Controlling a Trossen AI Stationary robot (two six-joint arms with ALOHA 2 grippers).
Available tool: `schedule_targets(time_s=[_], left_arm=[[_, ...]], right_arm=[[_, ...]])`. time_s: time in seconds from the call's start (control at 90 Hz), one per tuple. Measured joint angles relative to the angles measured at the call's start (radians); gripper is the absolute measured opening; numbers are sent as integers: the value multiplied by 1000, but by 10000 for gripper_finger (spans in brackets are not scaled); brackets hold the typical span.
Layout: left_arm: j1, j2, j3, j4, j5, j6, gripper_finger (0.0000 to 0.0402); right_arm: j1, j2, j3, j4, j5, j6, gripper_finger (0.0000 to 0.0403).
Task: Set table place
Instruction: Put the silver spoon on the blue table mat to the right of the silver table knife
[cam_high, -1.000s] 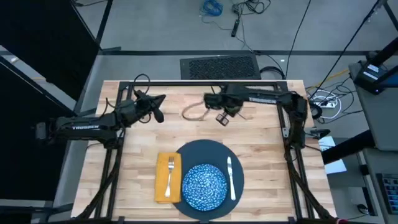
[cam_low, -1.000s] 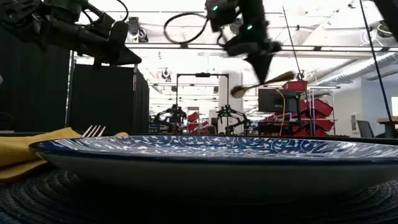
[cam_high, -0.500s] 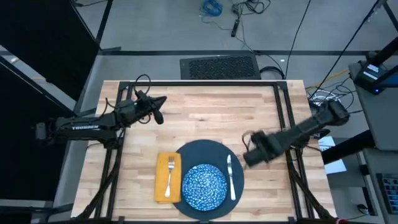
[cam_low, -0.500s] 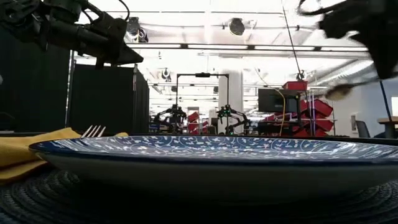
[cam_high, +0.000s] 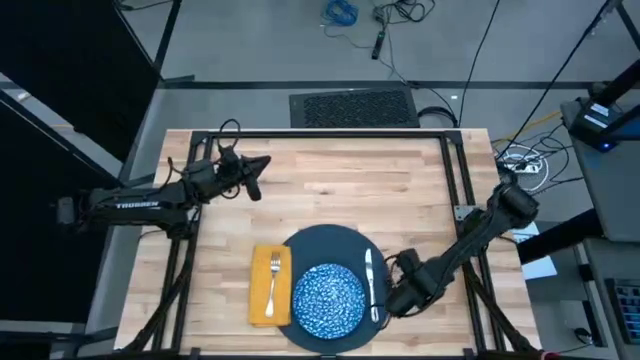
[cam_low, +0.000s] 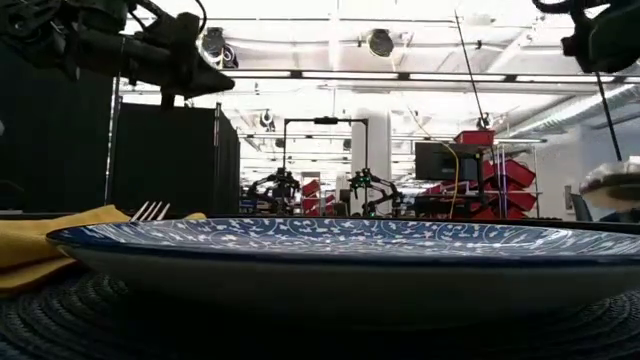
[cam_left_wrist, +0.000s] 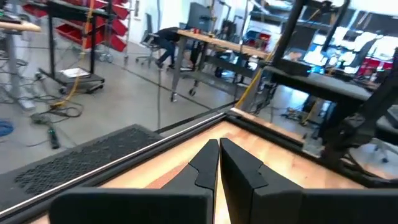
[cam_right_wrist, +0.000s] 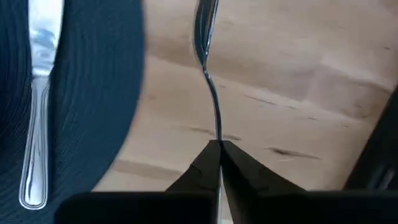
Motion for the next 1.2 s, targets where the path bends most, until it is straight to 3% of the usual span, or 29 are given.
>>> schedule_targets(time_s=[0.3, 0.544, 0.822, 1.2], left_arm=[[0, 0, 0, -1, 8, 1, 0], [0, 0, 0, -1, 22, 1, 0], [0, 0, 0, -1, 28, -3, 0], [0, 0, 0, 21, 78, -25, 0]], right_arm=[[-80, 154, 87, -36, -47, -197, 0], [-96, 189, 88, -70, -64, -202, 0], [-105, 204, 88, 50, -63, -209, 0], [-106, 203, 88, 68, -47, -216, 5]])
